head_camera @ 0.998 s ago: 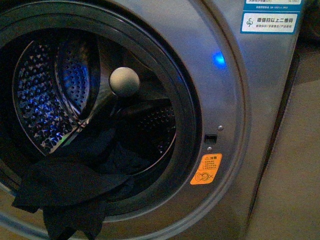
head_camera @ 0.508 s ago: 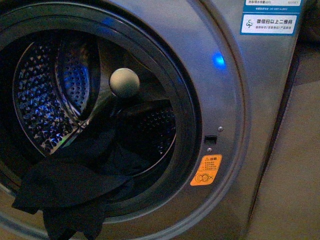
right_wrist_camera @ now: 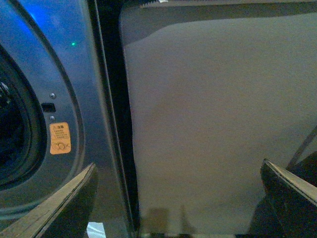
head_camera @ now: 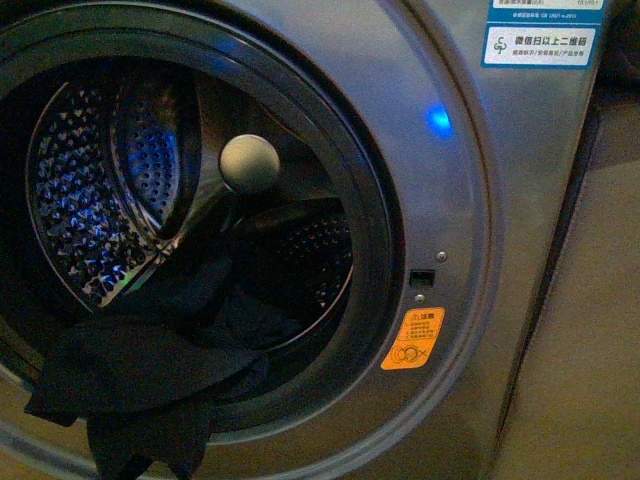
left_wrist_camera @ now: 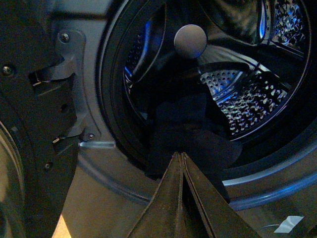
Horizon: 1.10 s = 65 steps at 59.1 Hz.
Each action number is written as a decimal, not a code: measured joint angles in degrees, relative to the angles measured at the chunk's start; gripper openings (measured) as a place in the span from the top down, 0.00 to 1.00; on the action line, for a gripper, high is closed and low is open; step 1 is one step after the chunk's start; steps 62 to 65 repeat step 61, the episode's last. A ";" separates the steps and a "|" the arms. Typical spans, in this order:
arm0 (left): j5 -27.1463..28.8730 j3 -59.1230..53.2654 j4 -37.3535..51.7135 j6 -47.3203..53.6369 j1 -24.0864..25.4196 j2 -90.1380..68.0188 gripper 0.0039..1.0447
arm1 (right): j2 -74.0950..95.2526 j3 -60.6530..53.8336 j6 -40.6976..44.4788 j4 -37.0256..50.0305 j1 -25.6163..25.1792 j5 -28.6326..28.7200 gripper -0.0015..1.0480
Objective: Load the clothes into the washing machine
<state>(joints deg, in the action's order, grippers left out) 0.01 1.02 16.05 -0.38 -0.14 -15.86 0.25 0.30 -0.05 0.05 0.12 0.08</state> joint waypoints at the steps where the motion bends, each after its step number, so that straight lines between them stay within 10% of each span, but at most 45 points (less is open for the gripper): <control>1: 0.00 0.00 -0.15 0.00 0.00 0.22 0.97 | 0.00 0.00 0.00 -0.02 0.00 -0.02 0.07; 14: 0.00 0.00 -3.78 -0.04 -0.02 3.82 0.97 | 0.00 0.00 0.00 -0.02 0.00 -0.02 0.07; 45: 0.00 0.00 -4.04 0.00 -0.02 4.28 0.05 | 0.00 0.00 0.00 -0.02 0.00 -0.02 0.07; 65: 0.00 0.00 -4.04 0.09 0.00 4.28 0.06 | 0.00 0.00 0.00 -0.02 0.00 -0.02 0.07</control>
